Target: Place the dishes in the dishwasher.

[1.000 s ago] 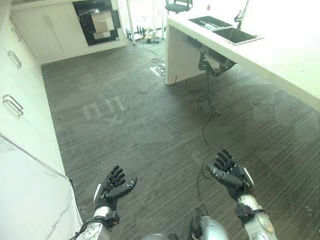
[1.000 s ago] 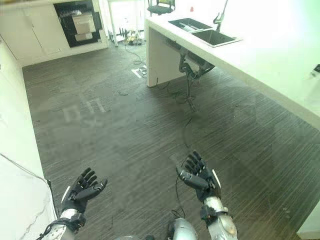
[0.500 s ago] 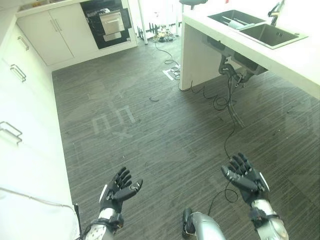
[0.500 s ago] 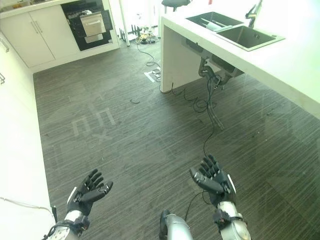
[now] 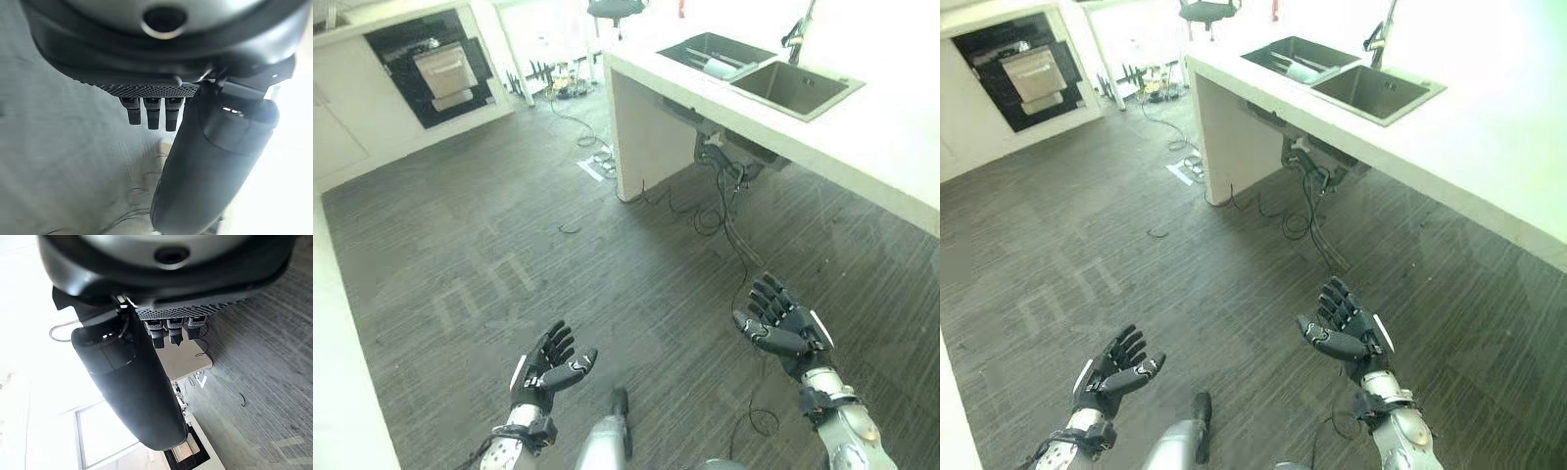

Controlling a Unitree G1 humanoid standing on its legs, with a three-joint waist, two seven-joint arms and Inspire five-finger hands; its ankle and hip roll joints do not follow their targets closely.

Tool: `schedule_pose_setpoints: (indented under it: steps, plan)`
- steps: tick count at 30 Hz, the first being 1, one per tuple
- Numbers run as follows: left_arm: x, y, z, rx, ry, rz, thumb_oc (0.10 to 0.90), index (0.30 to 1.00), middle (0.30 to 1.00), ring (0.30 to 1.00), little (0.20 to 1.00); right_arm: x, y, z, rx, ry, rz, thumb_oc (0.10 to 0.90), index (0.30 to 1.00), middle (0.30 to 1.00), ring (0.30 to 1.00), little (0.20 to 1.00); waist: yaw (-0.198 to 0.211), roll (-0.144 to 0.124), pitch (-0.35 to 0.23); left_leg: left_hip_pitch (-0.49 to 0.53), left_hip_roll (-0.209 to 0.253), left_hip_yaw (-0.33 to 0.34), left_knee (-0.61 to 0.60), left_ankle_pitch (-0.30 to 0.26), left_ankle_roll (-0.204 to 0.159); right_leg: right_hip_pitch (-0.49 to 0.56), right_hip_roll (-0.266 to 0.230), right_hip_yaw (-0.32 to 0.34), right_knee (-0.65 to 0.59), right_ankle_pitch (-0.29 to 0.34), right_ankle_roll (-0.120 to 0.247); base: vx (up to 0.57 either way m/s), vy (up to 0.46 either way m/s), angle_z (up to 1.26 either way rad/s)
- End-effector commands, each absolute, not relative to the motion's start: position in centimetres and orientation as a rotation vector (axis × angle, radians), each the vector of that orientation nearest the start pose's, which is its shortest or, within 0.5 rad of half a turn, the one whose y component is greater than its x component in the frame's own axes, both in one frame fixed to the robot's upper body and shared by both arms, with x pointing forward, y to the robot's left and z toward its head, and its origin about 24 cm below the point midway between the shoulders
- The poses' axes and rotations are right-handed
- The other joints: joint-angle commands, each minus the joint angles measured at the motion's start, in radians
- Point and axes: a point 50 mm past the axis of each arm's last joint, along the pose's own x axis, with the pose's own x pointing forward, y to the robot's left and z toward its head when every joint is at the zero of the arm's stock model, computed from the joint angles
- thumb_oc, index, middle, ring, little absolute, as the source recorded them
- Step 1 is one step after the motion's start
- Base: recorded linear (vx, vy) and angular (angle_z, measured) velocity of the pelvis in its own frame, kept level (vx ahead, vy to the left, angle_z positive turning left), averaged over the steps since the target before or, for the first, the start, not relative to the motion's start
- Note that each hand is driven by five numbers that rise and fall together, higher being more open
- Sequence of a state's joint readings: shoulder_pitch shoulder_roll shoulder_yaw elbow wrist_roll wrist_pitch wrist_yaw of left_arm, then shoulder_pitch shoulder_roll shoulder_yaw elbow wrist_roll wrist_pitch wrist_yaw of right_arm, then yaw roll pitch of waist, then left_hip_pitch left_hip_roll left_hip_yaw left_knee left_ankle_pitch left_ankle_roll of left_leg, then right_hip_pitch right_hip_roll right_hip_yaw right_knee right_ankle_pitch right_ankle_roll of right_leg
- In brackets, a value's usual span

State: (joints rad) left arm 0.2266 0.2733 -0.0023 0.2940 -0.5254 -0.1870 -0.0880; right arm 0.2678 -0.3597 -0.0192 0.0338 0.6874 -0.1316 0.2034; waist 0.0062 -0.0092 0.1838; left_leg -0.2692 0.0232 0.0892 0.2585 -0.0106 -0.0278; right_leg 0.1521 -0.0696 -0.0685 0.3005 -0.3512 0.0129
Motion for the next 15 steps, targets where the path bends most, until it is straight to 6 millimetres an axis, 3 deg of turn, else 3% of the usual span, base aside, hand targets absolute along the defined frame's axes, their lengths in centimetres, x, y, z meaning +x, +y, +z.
schedule_pose_setpoints:
  steps: [1, 2, 4, 5, 6, 7, 9, 10, 12, 13, 14, 15]
  plan:
    - [20.7, 24.6, 1.4, -0.096, 0.021, 0.058, 0.8, 0.9, 0.9, 0.9, 0.9, 20.5, -23.2, 6.2, 0.306, -0.198, 0.1, 0.8, 0.9, 0.9, 0.9, 0.9, 0.006, 0.007, -0.068, 0.035, 0.044, -0.039, 0.041, -0.129, -0.014, -0.099, -0.018, -0.087, -0.001, 0.103, 0.101, 0.43, 0.239, -0.07]
    - [21.0, 24.5, 1.8, -0.065, 0.014, 0.033, 0.8, 0.9, 0.9, 0.9, 0.9, 20.6, -22.9, 6.3, 0.322, -0.213, 0.099, 0.8, 0.9, 0.9, 0.9, 0.9, 0.009, -0.001, -0.078, 0.046, 0.012, -0.053, 0.041, -0.144, 0.015, -0.075, -0.03, -0.085, -0.001, 0.146, 0.116, 0.28, 0.164, 0.12]
    - [21.1, 24.5, 1.9, -0.049, 0.009, 0.024, 0.8, 0.9, 0.9, 0.9, 0.9, 20.8, -22.8, 6.3, 0.33, -0.22, 0.1, 0.8, 0.9, 0.9, 0.9, 0.9, 0.009, -0.005, -0.083, 0.053, -0.013, -0.068, 0.041, -0.15, 0.036, -0.059, -0.032, -0.076, -0.001, 0.194, 0.129, 0.29, 0.191, 0.2]
    - [21.0, 24.5, 1.9, -0.039, 0.009, 0.018, 0.8, 0.9, 0.9, 0.9, 0.9, 20.9, -22.5, 6.4, 0.338, -0.225, 0.101, 0.8, 0.9, 0.9, 0.9, 0.9, 0.007, -0.001, -0.088, 0.067, -0.035, -0.083, 0.041, -0.157, 0.055, -0.047, -0.029, -0.074, -0.001, 0.268, 0.139, 0.34, 0.302, 0.18]
    - [20.9, 24.6, 1.8, -0.042, 0.015, 0.019, 0.8, 0.9, 0.9, 0.9, 0.9, 21.1, -22.1, 6.5, 0.345, -0.23, 0.109, 0.8, 0.9, 0.9, 0.9, 0.9, 0.005, 0.015, -0.084, 0.09, -0.05, -0.096, 0.041, -0.173, 0.073, -0.075, -0.036, -0.092, 0.122, 0.357, 0.142, 0.31, 0.324, 0.07]
    - [20.8, 24.6, 1.9, -0.036, 0.018, 0.016, 0.8, 0.9, 0.9, 0.9, 0.9, 21.1, -21.7, 6.6, 0.348, -0.232, 0.121, 0.8, 0.9, 0.9, 0.9, 0.9, 0.003, 0.027, -0.076, 0.113, -0.06, -0.103, 0.041, -0.184, 0.082, -0.141, -0.038, -0.092, 0.268, 0.385, 0.137, 0.22, 0.285, -0.07]
    - [20.7, 24.3, 1.9, 0.005, 0.022, 0.008, 0.8, 0.9, 0.9, 0.9, 0.9, 21.5, -21.0, 6.5, 0.347, -0.223, 0.154, 0.8, 0.9, 0.9, 0.9, 0.9, 0.003, 0.039, -0.063, 0.143, -0.068, -0.098, 0.041, -0.201, 0.087, -0.251, -0.041, -0.105, 0.357, 0.386, 0.116, 0.13, 0.148, -0.23]
    - [20.7, 24.4, 2.0, 0.014, 0.024, 0.01, 0.8, 0.9, 0.9, 0.9, 0.9, 21.7, -20.8, 6.5, 0.347, -0.22, 0.161, 0.8, 0.9, 0.9, 0.9, 0.9, 0.004, 0.042, -0.058, 0.15, -0.067, -0.095, 0.041, -0.202, 0.086, -0.273, -0.038, -0.118, 0.339, 0.373, 0.106, 0.16, 0.037, -0.13]
    - [20.6, 24.9, 2.1, 0.009, 0.039, 0.024, 0.8, 0.9, 0.9, 0.9, 0.9, 21.9, -20.8, 6.5, 0.348, -0.22, 0.16, 0.8, 0.9, 0.9, 0.9, 0.9, 0.001, 0.035, -0.049, 0.163, -0.072, -0.095, 0.041, -0.201, 0.077, -0.271, -0.001, -0.154, 0.16, 0.334, 0.091, 0.25, -0.09, -0.19]
    - [20.5, 25.5, 2.3, 0.021, 0.04, 0.032, 0.8, 0.9, 0.9, 0.9, 0.9, 21.7, -21.2, 6.6, 0.341, -0.228, 0.158, 0.8, 0.9, 0.9, 0.9, 0.9, -0.004, 0.017, -0.036, 0.187, -0.086, -0.084, 0.041, -0.218, 0.073, -0.3, -0.022, -0.192, -0.001, 0.356, 0.101, 0.22, -0.134, -0.01]
    - [20.4, 25.5, 2.3, 0.022, 0.04, 0.033, 0.8, 0.9, 0.9, 0.9, 0.9, 21.7, -21.3, 6.6, 0.341, -0.228, 0.159, 0.8, 0.9, 0.9, 0.9, 0.9, -0.004, 0.014, -0.034, 0.191, -0.088, -0.082, 0.041, -0.22, 0.073, -0.304, -0.027, -0.194, -0.001, 0.354, 0.103, 0.22, -0.158, 0.4]
    - [20.2, 26.0, 2.5, 0.033, 0.036, 0.043, 0.8, 0.9, 0.9, 0.9, 0.9, 21.6, -21.6, 6.7, 0.333, -0.231, 0.16, 0.8, 0.9, 0.9, 0.9, 0.9, -0.005, -0.001, -0.024, 0.21, -0.098, -0.063, 0.041, -0.234, 0.071, -0.36, -0.068, -0.212, -0.001, 0.349, 0.12, 0.28, -0.183, -0.03]
